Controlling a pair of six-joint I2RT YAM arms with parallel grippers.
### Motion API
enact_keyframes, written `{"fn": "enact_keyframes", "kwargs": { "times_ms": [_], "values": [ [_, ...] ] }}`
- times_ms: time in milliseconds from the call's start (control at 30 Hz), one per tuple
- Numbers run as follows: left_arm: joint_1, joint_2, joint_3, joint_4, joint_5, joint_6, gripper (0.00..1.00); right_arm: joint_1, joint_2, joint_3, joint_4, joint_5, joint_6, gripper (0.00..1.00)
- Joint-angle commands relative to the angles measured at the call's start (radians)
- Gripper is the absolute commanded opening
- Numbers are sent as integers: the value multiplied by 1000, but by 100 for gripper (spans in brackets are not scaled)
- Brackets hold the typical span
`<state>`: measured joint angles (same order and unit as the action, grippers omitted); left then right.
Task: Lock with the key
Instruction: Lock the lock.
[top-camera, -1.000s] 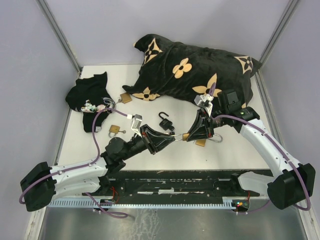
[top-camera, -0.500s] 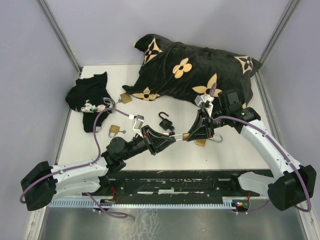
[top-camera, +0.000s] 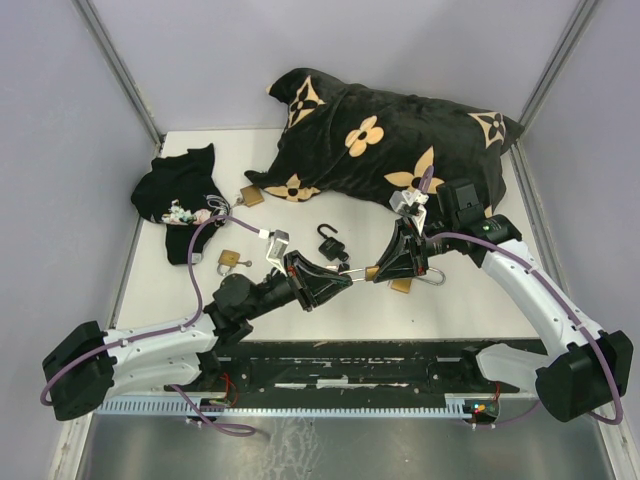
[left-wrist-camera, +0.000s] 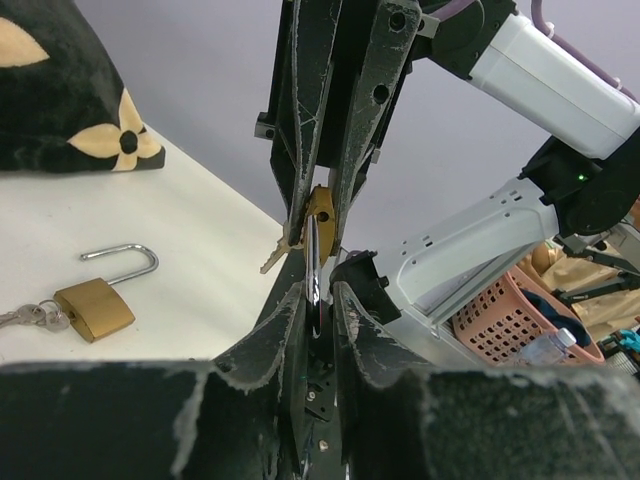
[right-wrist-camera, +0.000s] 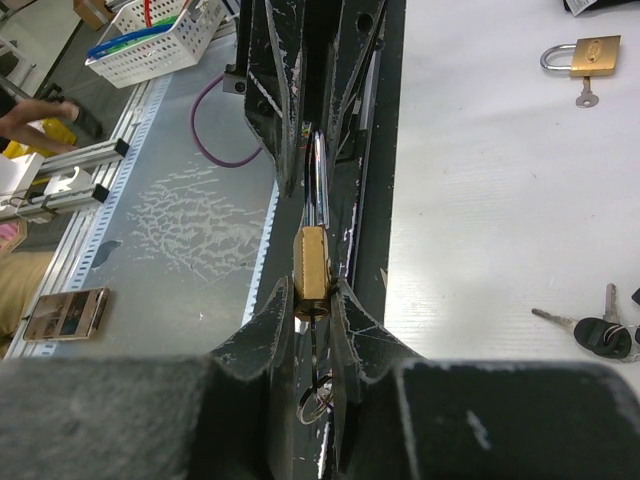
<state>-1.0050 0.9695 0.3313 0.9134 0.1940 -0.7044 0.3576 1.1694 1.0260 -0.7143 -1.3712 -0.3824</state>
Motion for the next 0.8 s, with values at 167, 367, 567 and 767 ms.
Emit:
{"fn": "enact_keyframes", "kwargs": {
  "times_ms": [167, 367, 567, 767],
  "values": [
    [0, -39, 25, 35, -26, 23, 23, -4, -16, 6, 27, -24, -16, 2],
    [2, -30, 28, 29, -32, 13, 23, -4, -15, 6, 26, -26, -16, 2],
    [0, -14, 32, 32, -32, 8, 21, -4, -14, 5, 27, -26, -18, 2],
    [1, -11, 29, 35, -36, 5, 19, -4, -13, 3, 27, -28, -19, 2]
  ]
}}
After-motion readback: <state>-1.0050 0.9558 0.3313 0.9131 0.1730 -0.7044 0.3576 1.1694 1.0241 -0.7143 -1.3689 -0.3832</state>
